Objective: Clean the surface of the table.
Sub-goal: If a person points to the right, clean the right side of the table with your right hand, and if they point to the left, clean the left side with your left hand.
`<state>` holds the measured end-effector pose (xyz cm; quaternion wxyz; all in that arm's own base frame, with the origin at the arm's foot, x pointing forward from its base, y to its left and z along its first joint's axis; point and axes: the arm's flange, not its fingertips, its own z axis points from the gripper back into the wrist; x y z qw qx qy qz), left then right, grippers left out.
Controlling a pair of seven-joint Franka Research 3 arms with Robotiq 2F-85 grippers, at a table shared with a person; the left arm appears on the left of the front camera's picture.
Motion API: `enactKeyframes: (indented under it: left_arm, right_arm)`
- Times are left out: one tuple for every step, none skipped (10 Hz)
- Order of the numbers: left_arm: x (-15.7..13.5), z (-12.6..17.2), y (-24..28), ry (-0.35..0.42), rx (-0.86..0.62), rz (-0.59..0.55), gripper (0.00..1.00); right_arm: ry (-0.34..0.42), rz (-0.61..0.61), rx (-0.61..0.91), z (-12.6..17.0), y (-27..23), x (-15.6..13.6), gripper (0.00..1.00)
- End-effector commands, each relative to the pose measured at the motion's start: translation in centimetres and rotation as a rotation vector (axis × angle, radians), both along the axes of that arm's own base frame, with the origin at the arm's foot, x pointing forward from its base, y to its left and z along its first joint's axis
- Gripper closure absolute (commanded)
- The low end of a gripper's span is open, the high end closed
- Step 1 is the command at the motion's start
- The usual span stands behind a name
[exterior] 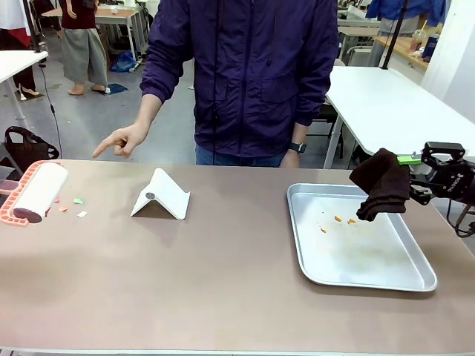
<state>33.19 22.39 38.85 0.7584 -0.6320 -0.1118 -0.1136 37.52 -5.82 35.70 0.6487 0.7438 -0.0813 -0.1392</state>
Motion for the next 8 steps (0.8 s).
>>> enactKeyframes:
  left_arm:
    - [0.9, 1.3, 1.2, 0.077, 0.085, 0.099, 0.78]
    - [1.9, 1.5, 1.9, 0.107, 0.15, 0.144, 0.78]
    - [3.5, 1.9, 4.1, 0.078, 0.34, 0.286, 0.78]
    - [3.5, 1.9, 4.3, 0.077, 0.356, 0.304, 0.78]
    - [3.5, 1.9, 4.3, 0.077, 0.356, 0.304, 0.78]
    - [3.8, 1.7, 5.1, 0.086, 0.406, 0.338, 0.78]
    - [3.7, 1.5, 5.9, 0.085, 0.481, 0.392, 0.78]
    - [3.7, 1.4, 6.3, 0.086, 0.522, 0.421, 0.78]
  right_arm:
    - [-0.013, 0.014, 0.008, 0.6, -0.1, -0.3, 1.0]
    - [-0.013, 0.014, 0.008, 0.6, -0.1, -0.3, 1.0]
    - [-0.013, 0.014, 0.008, 0.6, -0.1, -0.3, 1.0]
    - [-0.013, 0.014, 0.008, 0.6, -0.1, -0.3, 1.0]
    - [-0.013, 0.014, 0.008, 0.6, -0.1, -0.3, 1.0]
    - [-0.013, 0.014, 0.008, 0.6, -0.1, -0.3, 1.0]
    - [-0.013, 0.014, 0.008, 0.6, -0.1, -0.3, 1.0]
    - [-0.013, 0.014, 0.008, 0.6, -0.1, -0.3, 1.0]
